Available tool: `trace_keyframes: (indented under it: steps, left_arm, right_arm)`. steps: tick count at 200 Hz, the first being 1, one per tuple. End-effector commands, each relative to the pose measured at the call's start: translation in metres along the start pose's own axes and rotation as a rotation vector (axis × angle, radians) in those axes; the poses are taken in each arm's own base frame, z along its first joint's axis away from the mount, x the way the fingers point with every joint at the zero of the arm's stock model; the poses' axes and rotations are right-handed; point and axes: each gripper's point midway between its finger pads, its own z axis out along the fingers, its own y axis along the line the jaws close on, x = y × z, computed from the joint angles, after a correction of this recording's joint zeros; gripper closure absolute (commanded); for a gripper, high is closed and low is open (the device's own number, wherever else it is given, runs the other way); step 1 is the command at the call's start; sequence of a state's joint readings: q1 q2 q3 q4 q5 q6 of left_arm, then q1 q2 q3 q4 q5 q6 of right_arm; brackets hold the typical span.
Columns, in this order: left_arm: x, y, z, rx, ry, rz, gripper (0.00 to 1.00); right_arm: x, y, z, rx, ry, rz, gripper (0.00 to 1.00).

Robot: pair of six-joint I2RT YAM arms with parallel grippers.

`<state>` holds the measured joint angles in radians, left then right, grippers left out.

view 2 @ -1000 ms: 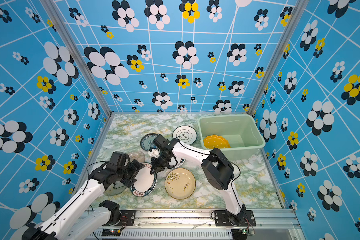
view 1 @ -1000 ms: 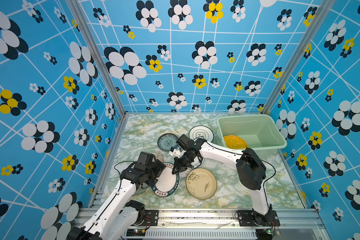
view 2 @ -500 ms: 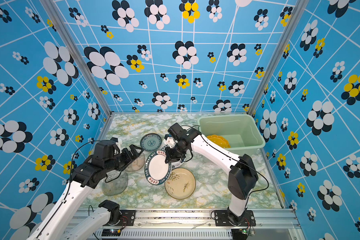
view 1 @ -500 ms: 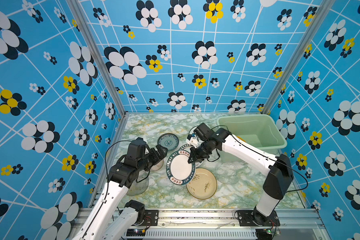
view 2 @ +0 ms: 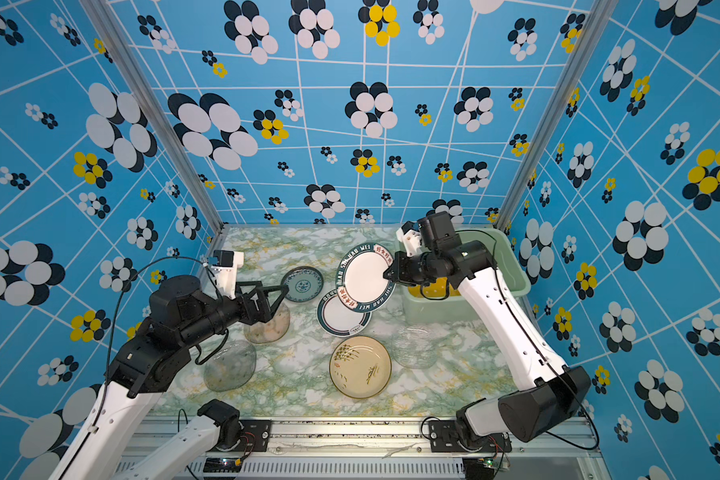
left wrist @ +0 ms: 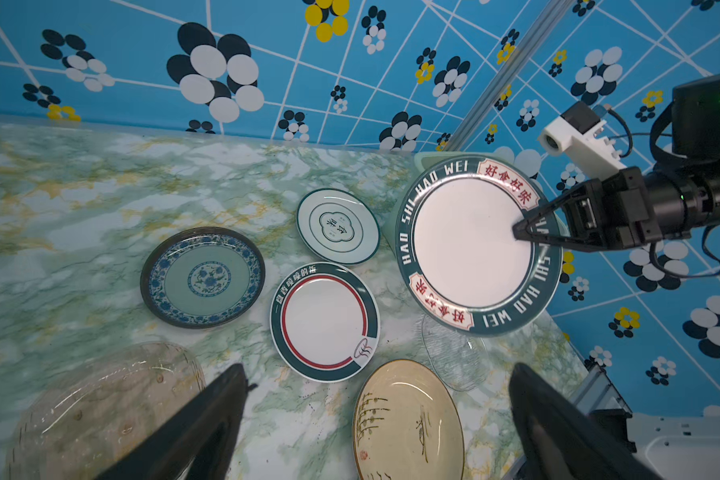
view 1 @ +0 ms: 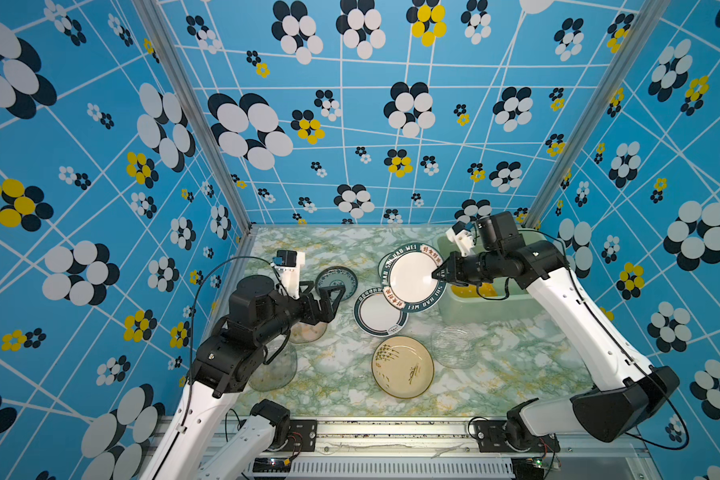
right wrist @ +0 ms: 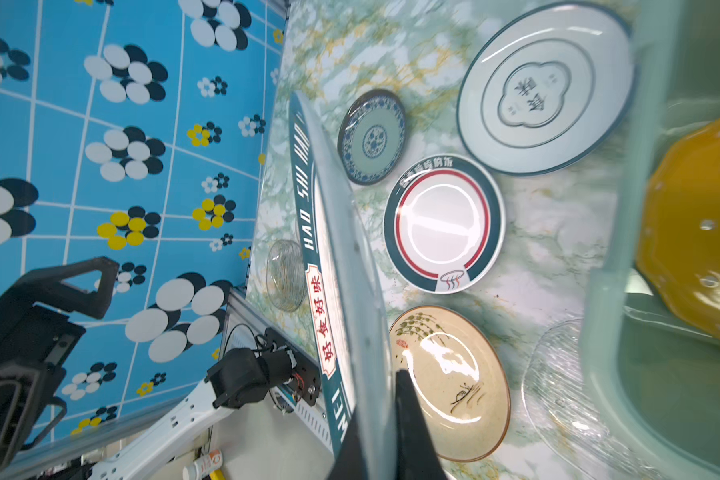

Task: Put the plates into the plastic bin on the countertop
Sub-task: 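Carry the plate into the green bin with the right gripper while the left reaches over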

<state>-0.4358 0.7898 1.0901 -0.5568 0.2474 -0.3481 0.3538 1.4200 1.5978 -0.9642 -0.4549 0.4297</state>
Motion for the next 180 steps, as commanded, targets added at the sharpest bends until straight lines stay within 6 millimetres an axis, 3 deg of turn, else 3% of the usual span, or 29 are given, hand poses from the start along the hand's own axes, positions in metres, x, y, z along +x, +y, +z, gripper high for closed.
trace_keyframes:
  steps: [1,36,91,132,180]
  left_arm:
    - [-0.020,-0.027,0.008,0.047,-0.042,0.227,0.01]
    - [-0.009,-0.070,0.036,0.127,0.016,0.430,0.01]
    - [0.013,-0.117,0.093,0.236,0.086,0.482,0.01]
    - [0.024,-0.147,0.118,0.317,0.057,0.551,0.01]
    - [0.042,-0.150,0.141,0.325,0.118,0.546,0.01]
  right_arm:
    - [-0.016,-0.015,-0.029,0.012,-0.075,0.025,1.00]
    - [-0.045,-0.062,-0.061,0.047,-0.189,0.122,1.00]
    - [-0.067,-0.129,-0.090,0.157,-0.265,0.209,1.00]
    - [-0.049,-0.175,-0.067,0.298,-0.140,0.219,1.00]
    - [-0.033,-0.207,-0.039,0.342,-0.064,0.224,1.00]
